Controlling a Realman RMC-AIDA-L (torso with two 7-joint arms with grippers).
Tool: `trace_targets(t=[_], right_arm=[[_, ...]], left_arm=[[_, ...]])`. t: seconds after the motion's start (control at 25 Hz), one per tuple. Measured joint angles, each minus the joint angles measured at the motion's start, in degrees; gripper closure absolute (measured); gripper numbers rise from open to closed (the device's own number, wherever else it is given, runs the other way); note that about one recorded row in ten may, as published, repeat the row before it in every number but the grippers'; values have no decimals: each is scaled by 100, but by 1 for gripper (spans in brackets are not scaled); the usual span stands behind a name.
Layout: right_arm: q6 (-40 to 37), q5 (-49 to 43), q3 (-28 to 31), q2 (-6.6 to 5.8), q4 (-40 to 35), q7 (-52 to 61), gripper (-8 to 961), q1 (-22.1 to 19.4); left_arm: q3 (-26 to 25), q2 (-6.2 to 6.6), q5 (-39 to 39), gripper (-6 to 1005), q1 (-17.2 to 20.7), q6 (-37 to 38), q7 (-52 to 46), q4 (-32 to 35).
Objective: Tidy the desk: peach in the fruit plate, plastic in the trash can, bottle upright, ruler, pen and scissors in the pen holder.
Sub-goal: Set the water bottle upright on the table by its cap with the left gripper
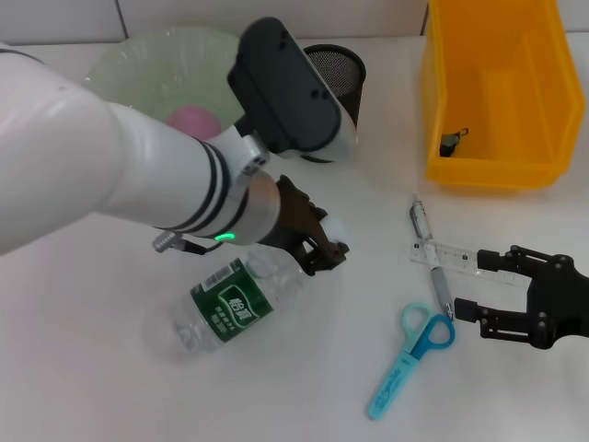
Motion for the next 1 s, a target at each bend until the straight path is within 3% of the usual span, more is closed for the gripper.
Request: trace_targets(t=[1.0], right_arm=[[81, 1, 9, -4, -84, 266, 135, 97]], left_arm=[[-1099, 24, 297, 551, 1677, 177, 599, 1921]])
